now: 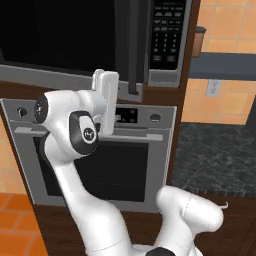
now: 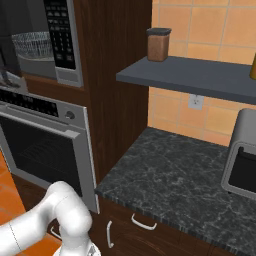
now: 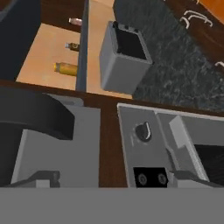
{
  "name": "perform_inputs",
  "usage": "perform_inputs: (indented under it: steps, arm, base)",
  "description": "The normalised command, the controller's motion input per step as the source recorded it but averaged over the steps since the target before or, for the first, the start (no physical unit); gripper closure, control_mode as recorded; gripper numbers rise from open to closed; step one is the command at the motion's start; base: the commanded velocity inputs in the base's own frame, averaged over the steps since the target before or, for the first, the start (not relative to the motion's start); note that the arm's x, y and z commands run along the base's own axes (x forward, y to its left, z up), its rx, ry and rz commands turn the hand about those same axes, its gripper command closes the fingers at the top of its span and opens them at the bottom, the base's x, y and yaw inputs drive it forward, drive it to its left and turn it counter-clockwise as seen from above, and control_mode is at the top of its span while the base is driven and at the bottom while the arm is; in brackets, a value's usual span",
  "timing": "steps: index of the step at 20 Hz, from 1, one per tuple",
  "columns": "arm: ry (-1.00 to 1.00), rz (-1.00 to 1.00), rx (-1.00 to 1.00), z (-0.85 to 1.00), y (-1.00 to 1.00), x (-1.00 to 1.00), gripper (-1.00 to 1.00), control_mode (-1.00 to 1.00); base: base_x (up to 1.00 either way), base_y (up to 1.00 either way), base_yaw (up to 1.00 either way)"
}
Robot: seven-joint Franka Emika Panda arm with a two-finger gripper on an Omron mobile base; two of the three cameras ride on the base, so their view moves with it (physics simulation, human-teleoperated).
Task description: Open the microwave, place the bowl with waffle inside the microwave, then close the microwave door and turn it on.
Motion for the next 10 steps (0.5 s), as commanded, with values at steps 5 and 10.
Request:
perform_inputs:
  steps: [5,10]
  arm:
    - [-0.07,0.22,0.00,0.22,0.24,0.75,-1.00,-1.00]
    - [-0.03,0.15,0.00,0.26,0.23,0.83,-1.00,-1.00]
  base:
    - [0.00,0.00,0.00]
    - [0.00,0.00,0.00]
